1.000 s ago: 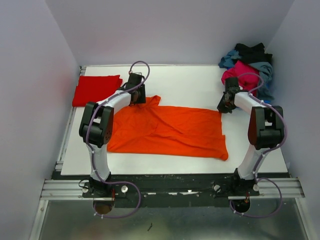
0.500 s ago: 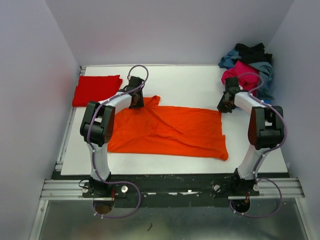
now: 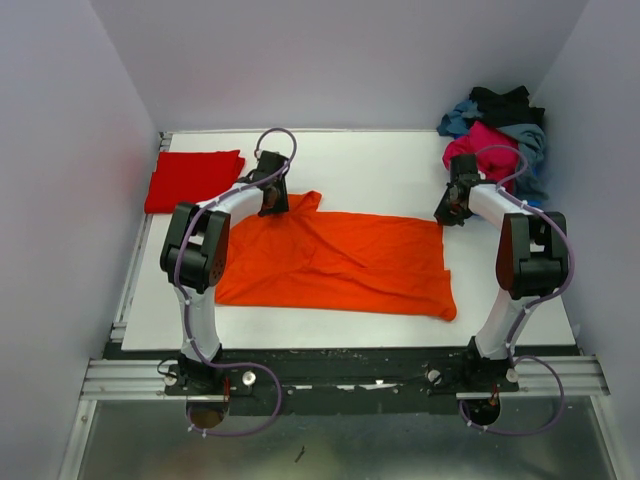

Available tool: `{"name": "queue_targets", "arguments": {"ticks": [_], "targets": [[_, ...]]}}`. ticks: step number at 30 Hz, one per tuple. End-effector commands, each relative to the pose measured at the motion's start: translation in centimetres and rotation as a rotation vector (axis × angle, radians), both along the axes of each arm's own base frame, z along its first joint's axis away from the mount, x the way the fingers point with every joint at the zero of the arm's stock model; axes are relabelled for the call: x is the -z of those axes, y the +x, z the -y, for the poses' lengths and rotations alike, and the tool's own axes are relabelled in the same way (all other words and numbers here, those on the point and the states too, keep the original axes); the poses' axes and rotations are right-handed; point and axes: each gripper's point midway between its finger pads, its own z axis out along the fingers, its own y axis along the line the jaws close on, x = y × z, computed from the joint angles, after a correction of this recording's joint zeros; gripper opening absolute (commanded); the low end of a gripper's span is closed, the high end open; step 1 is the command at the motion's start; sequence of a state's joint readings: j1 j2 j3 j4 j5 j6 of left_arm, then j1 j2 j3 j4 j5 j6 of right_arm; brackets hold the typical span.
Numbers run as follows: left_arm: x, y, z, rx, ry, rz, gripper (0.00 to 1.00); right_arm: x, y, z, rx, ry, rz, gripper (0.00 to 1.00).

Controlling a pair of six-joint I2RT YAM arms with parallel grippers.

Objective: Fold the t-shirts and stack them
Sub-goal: Grap the side of the flattened tshirt furthest away from the robot with both arms

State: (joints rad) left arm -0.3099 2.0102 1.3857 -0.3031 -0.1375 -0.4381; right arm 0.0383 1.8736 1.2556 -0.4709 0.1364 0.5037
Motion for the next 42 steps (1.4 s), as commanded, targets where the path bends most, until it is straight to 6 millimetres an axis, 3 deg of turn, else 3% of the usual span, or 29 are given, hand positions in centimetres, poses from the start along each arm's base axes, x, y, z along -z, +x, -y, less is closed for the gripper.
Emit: {"name": "queue_targets", "arguments": {"ticks": [1, 12, 15, 17, 18, 21, 25, 33, 35, 36, 42], "targets": [[-2.3, 0.4, 0.8, 0.019, -0.029, 0.032, 0.46, -1.1, 0.3, 0.1, 0.006, -0.007, 0.033, 0.01], [-2.0, -0.4, 1.3, 0.028, -0.055, 0.036, 0.36, -0.9, 0.2, 0.1, 0.007, -0.007, 0.028, 0.01], [-1.7, -0.3, 1.5, 0.035, -0.056, 0.034, 0.22, -1.0, 0.2, 0.2, 0.007, -0.010, 0.027, 0.01], [-1.4, -0.2, 1.5, 0.038, -0.053, 0.028, 0.17, -1.0, 0.2, 0.2, 0.007, -0.010, 0.028, 0.01], [-1.4, -0.1, 1.5, 0.038, -0.052, 0.027, 0.20, -1.0, 0.2, 0.2, 0.007, -0.010, 0.028, 0.01], [-1.2, -0.1, 1.2, 0.030, -0.035, 0.016, 0.42, -1.1, 0.1, 0.1, 0.008, -0.008, 0.028, 0.01], [-1.2, -0.1, 0.9, 0.022, -0.019, 0.014, 0.43, -1.2, 0.2, 0.1, 0.008, -0.008, 0.031, 0.01], [-0.2, 0.2, 1.2, 0.032, -0.019, -0.007, 0.21, -1.3, 0.2, 0.1, 0.008, -0.008, 0.034, 0.01], [-0.2, 0.2, 1.1, 0.032, -0.010, -0.010, 0.04, -1.4, 0.1, 0.2, 0.010, -0.008, 0.036, 0.01], [-0.5, 0.1, 0.9, 0.031, -0.006, -0.001, 0.00, -1.5, 0.1, 0.2, 0.010, -0.008, 0.038, 0.01], [-5.2, -0.1, -0.1, 0.018, 0.010, 0.104, 0.00, -2.4, 0.0, 0.0, 0.009, 0.005, 0.064, 0.01]]}}
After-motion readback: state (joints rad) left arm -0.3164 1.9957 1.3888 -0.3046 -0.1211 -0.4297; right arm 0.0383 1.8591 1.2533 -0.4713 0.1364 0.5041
